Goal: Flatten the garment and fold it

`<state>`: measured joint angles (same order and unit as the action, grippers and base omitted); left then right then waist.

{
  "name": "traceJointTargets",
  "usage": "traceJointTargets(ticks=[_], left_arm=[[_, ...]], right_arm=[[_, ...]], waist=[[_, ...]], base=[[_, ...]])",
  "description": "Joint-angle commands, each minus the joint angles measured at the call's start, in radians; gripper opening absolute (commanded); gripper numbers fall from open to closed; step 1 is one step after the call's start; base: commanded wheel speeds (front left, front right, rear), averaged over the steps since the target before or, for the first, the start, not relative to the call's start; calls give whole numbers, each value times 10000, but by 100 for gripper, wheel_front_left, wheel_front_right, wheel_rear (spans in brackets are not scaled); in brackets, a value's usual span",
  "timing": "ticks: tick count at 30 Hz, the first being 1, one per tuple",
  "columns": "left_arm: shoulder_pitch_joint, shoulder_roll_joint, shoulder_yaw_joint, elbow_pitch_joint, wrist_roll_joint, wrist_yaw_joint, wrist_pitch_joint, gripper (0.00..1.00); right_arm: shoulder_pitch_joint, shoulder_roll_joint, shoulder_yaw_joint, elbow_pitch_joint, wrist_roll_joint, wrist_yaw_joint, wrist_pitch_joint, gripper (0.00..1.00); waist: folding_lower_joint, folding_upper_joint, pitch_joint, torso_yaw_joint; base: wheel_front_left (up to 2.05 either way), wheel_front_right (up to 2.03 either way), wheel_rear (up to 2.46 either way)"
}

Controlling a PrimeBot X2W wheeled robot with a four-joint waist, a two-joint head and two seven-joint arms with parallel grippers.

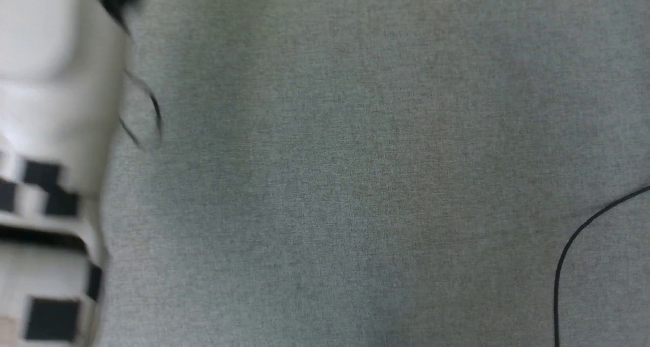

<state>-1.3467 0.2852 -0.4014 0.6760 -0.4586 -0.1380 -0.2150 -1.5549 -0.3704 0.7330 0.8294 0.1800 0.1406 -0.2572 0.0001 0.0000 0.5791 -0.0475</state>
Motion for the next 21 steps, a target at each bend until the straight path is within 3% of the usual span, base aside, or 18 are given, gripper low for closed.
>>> traceJointTargets(ticks=[1, 8, 16, 21], left_arm=[[798, -41, -49, 139, -136, 81, -199, 0], [4107, -175, -622, -19, -157, 77, -441, 0], [7553, 380, -844, -995, -340, 222, -429, 0], [9328, 832, -1063, -1963, -521, 443, 171, 0]], right_arm=[[831, -103, -68, -223, 22, -99, -37, 0], [4156, -228, 710, -1815, 328, -99, -43, 0], [6670, -854, 2707, -3447, 1137, -99, -41, 0], [7681, -1317, 4019, -4086, 1899, -99, 211, 0]], waist=[[-1, 0, -622, 302], [-1, 0, -2073, 382], [-1, 0, -3635, 535], [-1, 0, -4443, 734]], base=[[0, 0, 0], [0, 0, 0], [0, 0, 0], [0, 0, 0]])
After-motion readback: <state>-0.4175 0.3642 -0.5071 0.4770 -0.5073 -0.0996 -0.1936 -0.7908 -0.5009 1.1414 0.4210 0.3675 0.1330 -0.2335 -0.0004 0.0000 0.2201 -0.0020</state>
